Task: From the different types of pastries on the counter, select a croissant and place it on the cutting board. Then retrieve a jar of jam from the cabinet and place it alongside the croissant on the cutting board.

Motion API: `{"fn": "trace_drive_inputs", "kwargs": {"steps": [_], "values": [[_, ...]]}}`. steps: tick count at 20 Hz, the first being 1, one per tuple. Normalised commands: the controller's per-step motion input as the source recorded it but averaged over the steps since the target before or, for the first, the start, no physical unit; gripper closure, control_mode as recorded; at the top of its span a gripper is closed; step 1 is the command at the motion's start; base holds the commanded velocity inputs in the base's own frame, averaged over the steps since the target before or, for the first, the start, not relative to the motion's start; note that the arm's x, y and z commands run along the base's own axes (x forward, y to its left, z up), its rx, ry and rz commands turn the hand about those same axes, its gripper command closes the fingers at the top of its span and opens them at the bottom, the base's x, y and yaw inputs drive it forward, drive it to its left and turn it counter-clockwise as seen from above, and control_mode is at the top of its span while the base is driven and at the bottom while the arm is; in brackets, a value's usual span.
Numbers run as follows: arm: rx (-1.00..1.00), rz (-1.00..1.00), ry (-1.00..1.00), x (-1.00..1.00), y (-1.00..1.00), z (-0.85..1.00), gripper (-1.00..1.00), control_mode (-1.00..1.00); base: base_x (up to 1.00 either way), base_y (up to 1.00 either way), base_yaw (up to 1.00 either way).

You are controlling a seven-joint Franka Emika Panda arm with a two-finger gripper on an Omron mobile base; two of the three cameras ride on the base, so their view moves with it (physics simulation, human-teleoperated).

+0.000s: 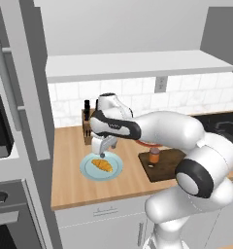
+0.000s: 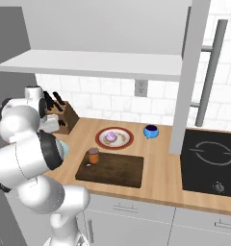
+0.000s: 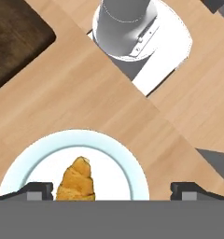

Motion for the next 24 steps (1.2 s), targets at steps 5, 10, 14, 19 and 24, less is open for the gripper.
{"fn": "trace_drive_inputs", "kwargs": {"steps": [5,10,14,19,24], "values": [[0.00,0.21,0.00,0.14,0.09,-0.04,-1.00,-1.00,0.00,0.00,0.00],[0.00,0.15,0.00,0.35,0.07,-0.04,-1.00,-1.00,0.00,0.00,0.00],[0.00,0.08,0.00,0.38,0.00,-0.09,-1.00,-1.00,0.00,0.00,0.00],[0.04,0.00,0.00,0.07,-0.06,-0.26,-1.00,-1.00,0.00,0.00,0.00],[0.08,-0.06,-0.06,0.00,-0.03,-0.42,-1.00,-1.00,0.00,0.00,0.00]]}}
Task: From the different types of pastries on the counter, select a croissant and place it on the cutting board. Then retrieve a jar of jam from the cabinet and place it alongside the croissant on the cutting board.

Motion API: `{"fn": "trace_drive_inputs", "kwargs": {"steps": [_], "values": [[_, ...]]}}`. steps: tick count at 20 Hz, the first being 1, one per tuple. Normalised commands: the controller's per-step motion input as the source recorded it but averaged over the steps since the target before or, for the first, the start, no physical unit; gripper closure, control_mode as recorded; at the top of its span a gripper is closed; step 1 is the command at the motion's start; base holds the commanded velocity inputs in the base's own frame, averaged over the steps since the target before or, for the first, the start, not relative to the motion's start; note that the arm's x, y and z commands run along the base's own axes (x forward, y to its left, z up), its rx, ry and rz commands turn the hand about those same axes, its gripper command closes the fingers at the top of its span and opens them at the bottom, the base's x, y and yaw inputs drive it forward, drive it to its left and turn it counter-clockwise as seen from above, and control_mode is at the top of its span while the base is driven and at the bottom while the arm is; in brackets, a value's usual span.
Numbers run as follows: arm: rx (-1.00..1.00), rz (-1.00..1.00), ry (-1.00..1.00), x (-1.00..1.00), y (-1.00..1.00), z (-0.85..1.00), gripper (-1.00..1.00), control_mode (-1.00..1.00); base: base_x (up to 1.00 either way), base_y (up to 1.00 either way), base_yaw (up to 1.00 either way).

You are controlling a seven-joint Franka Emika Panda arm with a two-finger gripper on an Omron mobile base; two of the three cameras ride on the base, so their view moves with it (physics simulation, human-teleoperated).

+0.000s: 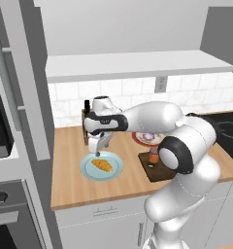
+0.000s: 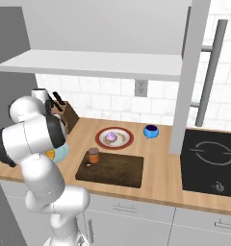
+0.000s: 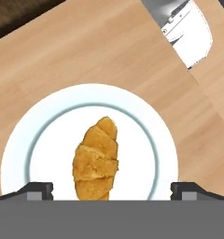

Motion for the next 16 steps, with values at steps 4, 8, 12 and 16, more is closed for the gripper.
{"fn": "trace_drive_inputs", "kwargs": {"steps": [4,8,12,16], "values": [[0.05,-0.14,-0.07,0.00,0.00,-0.30,-1.00,-1.00,0.00,0.00,0.00],[0.00,-0.06,-0.10,0.00,0.02,-0.19,-1.00,-1.00,0.00,0.00,0.00],[0.00,-0.08,-0.04,0.06,0.02,-0.27,-1.00,-1.00,0.00,0.00,0.00],[0.00,-0.06,-0.01,0.01,0.00,-0.25,-1.00,-1.00,0.00,0.00,0.00]]}}
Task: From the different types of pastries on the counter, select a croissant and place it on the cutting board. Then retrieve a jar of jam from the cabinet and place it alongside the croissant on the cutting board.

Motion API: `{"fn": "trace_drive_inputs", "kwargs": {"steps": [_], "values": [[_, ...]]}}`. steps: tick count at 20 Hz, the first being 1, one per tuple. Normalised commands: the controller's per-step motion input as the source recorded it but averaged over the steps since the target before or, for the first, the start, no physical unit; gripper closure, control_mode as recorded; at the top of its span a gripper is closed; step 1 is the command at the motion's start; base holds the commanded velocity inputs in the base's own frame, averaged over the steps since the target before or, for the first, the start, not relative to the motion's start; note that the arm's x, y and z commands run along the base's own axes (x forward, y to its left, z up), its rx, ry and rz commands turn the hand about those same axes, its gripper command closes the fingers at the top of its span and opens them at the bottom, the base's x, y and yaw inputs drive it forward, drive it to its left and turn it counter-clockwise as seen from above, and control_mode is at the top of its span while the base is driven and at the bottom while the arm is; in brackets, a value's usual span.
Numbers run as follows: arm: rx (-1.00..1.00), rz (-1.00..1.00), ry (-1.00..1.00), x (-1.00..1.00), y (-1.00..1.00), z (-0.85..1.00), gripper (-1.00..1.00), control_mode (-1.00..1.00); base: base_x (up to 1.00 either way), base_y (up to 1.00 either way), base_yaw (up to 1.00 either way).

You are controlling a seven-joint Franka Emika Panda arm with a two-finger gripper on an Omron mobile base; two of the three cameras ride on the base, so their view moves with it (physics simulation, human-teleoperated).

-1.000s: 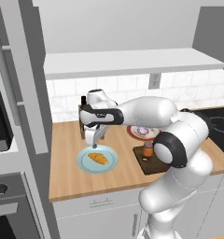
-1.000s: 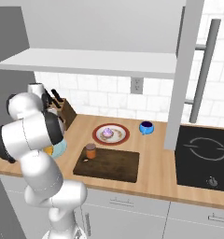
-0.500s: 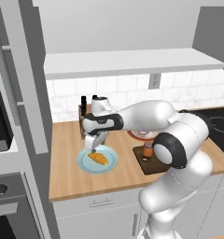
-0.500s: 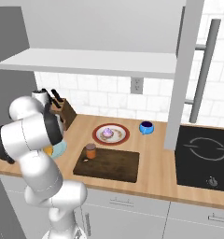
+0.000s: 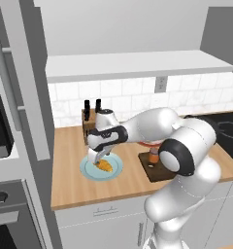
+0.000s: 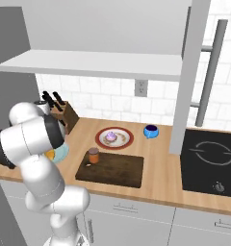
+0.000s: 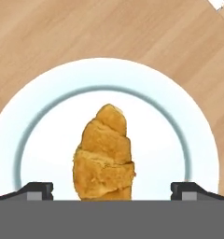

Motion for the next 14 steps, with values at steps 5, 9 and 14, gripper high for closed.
{"fn": "trace_drive_inputs", "kwargs": {"steps": [5,9,14], "values": [[0.00,-0.04,0.00,0.00,0.00,-0.31,-1.00,-1.00,0.00,0.00,0.00],[0.00,-0.03,0.00,0.00,0.02,-0.37,-1.00,-1.00,0.00,0.00,0.00],[0.00,-0.04,0.00,0.00,0.01,-0.37,-1.00,-1.00,0.00,0.00,0.00]]}}
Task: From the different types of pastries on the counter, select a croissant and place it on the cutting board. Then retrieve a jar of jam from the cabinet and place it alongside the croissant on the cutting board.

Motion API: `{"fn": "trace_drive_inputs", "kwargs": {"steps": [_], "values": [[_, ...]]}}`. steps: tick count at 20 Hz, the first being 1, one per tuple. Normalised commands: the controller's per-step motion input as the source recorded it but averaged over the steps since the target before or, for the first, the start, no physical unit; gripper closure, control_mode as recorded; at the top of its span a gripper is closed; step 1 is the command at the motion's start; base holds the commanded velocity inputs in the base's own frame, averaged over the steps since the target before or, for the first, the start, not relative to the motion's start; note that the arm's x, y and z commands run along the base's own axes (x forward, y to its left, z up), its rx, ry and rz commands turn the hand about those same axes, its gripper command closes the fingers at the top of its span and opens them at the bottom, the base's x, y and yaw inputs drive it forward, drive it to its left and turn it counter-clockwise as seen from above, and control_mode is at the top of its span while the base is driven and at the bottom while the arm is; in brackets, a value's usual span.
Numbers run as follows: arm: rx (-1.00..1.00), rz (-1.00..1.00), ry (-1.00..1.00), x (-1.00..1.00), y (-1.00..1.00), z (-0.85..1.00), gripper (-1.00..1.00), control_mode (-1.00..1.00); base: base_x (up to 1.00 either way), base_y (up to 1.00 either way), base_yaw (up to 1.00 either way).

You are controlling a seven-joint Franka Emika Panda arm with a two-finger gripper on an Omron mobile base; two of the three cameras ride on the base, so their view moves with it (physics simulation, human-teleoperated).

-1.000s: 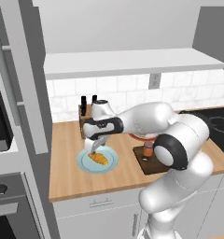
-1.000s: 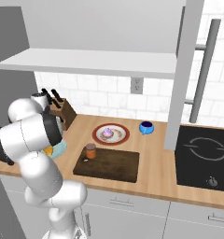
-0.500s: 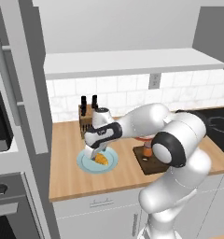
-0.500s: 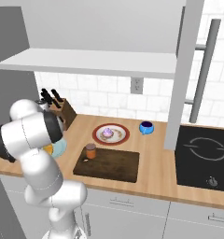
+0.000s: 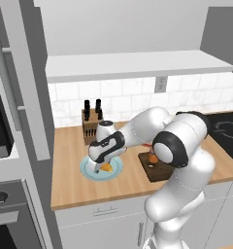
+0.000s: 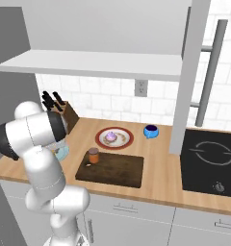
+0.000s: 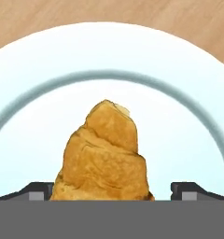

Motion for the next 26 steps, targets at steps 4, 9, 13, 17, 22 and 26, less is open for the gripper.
{"fn": "trace_drive_inputs", "kwargs": {"steps": [4,9,13,17,22,26], "values": [[0.00,-0.07,0.00,0.05,0.03,-0.29,1.00,-1.00,0.00,0.00,0.00],[0.00,-0.06,0.00,0.02,0.00,0.09,1.00,-1.00,0.00,0.00,0.00],[0.00,-0.05,-0.02,-0.34,0.00,0.55,1.00,-1.00,0.00,0.00,0.00],[0.00,-0.07,-0.03,-0.52,-0.02,0.64,1.00,-1.00,0.00,0.00,0.00],[0.00,-0.09,-0.01,-0.22,-0.26,0.51,1.00,-1.00,0.00,0.00,0.00],[0.00,-0.10,0.01,-0.08,-0.42,0.54,1.00,-1.00,0.00,0.00,0.00]]}}
